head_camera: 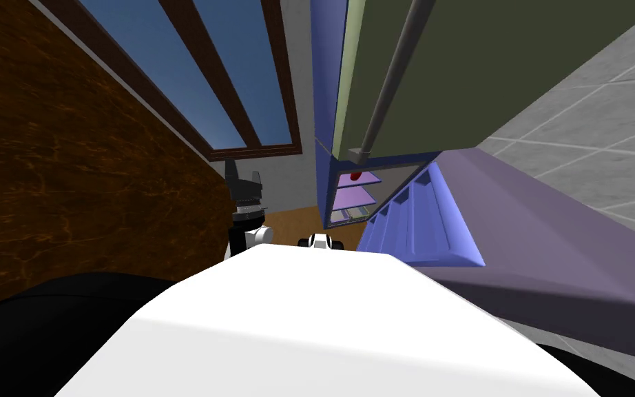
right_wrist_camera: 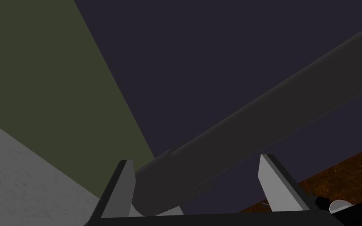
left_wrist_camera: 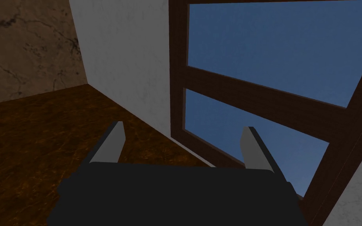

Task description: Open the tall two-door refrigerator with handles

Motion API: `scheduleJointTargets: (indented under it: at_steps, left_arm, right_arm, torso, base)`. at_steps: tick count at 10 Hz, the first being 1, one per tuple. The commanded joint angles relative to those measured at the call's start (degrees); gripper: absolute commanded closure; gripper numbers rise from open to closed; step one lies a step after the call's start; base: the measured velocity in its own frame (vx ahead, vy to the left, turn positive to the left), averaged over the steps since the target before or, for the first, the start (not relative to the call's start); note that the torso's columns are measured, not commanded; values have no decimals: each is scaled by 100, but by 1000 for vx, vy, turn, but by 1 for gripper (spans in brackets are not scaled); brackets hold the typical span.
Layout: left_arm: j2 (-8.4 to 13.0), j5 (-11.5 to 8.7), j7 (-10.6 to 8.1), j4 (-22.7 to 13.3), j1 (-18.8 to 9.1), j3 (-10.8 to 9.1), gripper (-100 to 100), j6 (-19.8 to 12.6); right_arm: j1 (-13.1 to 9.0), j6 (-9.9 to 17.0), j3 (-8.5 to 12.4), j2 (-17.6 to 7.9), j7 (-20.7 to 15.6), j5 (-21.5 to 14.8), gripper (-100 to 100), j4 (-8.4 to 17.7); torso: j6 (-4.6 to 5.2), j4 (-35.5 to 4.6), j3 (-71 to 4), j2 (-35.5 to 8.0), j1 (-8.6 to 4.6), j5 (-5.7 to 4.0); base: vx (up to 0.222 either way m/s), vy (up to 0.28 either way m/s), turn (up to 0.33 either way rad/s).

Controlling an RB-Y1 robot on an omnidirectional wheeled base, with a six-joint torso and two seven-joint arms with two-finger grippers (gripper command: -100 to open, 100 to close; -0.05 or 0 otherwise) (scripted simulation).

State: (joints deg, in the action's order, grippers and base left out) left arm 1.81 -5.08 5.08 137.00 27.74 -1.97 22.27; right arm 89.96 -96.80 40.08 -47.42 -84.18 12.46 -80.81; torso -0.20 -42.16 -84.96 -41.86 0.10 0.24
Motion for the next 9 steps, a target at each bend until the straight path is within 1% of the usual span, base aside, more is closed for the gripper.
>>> scheduleJointTargets:
  at_steps: [1, 2, 3, 4, 5, 6, 7, 8, 9]
  left_arm:
    - [0, 0, 0, 0, 0, 0, 0, 0]
    - [0, 0, 0, 0, 0, 1, 0, 0]
    - [-2, 0, 0, 1, 1, 2, 0, 0]
    - [-2, 0, 0, 1, -2, 3, 0, 0]
    - [-2, 0, 0, 0, -3, 2, 0, 0]
    - [-1, 0, 0, -1, -3, 2, 0, -1]
    - [-2, 0, 0, 0, 0, 2, 0, 0]
    - [-1, 0, 0, 0, -2, 2, 0, 0]
    - [-1, 0, 0, 0, -2, 2, 0, 0]
  right_arm:
    - [31, -164, -42, -227, -155, -66, 100, -234]
    - [56, -115, -26, -158, -102, -49, 100, -199]
    - [-230, 152, -253, -455, 17, 30, 100, 81]
    - [-360, 269, -253, -469, 17, 30, 100, 188]
    - [-542, 368, -253, -469, 17, 30, 100, 289]
    - [-548, 368, -253, -469, 17, 30, 100, 289]
    - [-767, 547, -491, -737, 141, 96, 100, 569]
    - [-932, 657, -491, -769, 141, 96, 100, 717]
    - [-1096, 806, -491, -769, 141, 96, 100, 784]
  torso:
    - [-7, 2, -5, 5, 4, 2]
    - [-1, 0, 6, -6, 17, -3]
    - [15, 1, 21, 6, 61, -15]
    - [-32, 8, 18, 5, -12, -37]
    - [-37, 9, 12, 9, -80, -57]
    - [-33, 4, 19, 15, -88, -65]
    - [-9, 10, 25, 45, -55, -81]
    - [-39, 22, 15, 50, -114, -102]
    - [-36, 21, 24, 32, -146, -121]
  base:
    - [-199, -329, 53]
    - [-100, -153, 24]
    - [-166, -188, 218]
    - [-282, -238, 329]
    - [-328, -206, 398]
    - [-224, -118, 278]
    - [-232, -196, 271]
    - [-356, -233, 313]
    - [-322, -137, 347]
